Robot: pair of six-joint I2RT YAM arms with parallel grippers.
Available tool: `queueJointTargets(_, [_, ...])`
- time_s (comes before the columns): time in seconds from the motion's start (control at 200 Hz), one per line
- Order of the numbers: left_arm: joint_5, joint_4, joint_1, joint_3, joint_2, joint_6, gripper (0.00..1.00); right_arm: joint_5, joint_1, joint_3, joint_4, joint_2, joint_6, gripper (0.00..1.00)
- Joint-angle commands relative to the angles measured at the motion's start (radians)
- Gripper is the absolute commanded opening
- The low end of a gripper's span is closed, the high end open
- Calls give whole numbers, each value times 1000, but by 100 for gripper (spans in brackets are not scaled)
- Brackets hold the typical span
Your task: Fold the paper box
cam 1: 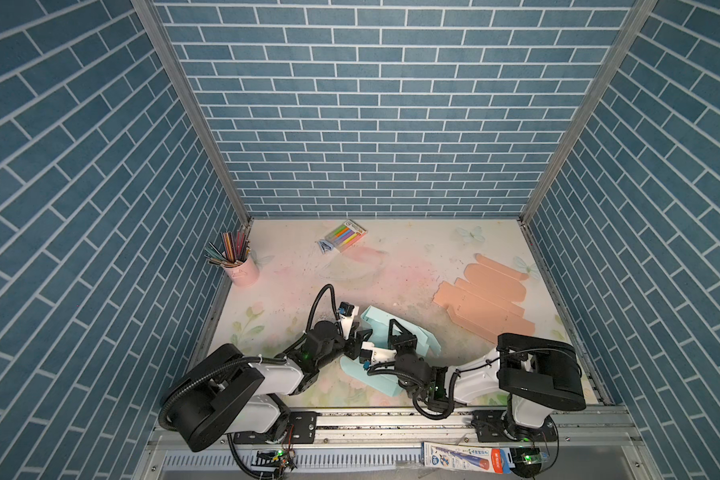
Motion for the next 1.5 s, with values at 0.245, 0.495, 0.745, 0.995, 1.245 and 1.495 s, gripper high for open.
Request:
queueJointTargets(0.245, [69,97,-11,-13,7,-7,47,-12,1,-6,-25,-18,-5,8])
queueJointTargets(0.495, [34,-93,-11,-27,-128,-119,31,-13,-17,-5,13,10,-27,8])
queueJointTargets(0.745, [48,-161,39,-88,-343,-171,30,-14,-20,-6,-9,6,-11,7])
queueJointTargets(0.995, [129,-248,215,-37,-426,-195,11,-19,-22,-5,-8,-12,-9,6])
queueJointTargets(1.245, [142,-232,244,25,-244,-132,6,-30,-21,-6,-15,-25,2,6])
queueJointTargets(1.495, [171,-134,182,67,-54,-97,6,-38,-20,-5,-34,-28,19,6])
